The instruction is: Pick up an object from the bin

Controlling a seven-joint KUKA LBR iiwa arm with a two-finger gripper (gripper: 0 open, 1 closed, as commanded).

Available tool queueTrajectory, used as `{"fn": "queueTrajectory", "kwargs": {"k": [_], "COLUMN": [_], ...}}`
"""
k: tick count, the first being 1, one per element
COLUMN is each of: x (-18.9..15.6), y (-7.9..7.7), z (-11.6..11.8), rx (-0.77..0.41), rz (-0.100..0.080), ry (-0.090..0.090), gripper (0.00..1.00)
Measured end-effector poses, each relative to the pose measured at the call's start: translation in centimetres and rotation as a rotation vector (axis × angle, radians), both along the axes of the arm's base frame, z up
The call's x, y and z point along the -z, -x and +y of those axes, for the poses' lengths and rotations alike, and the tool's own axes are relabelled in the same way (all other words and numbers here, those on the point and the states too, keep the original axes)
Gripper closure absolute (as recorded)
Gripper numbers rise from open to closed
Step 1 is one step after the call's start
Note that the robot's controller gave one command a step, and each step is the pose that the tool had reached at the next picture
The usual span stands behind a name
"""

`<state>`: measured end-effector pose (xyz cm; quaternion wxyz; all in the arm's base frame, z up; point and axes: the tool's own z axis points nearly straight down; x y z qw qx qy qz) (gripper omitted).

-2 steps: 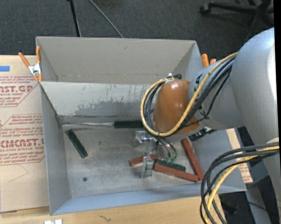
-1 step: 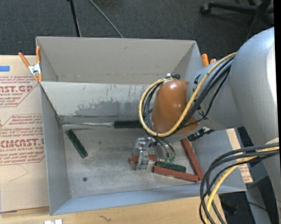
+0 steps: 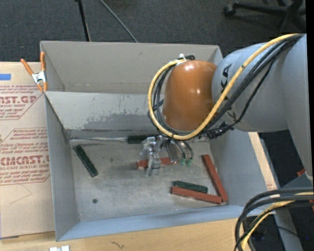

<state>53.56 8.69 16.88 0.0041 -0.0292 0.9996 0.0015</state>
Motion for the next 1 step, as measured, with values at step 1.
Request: {"fn": "queueTrajectory", "kwargs": {"k": [1], "x": [-6.05], "y": [2.83], "z": [0.38], "rx": [0.028], "rz": [0.002], "ry": [0.001], "gripper": [1.0]}}
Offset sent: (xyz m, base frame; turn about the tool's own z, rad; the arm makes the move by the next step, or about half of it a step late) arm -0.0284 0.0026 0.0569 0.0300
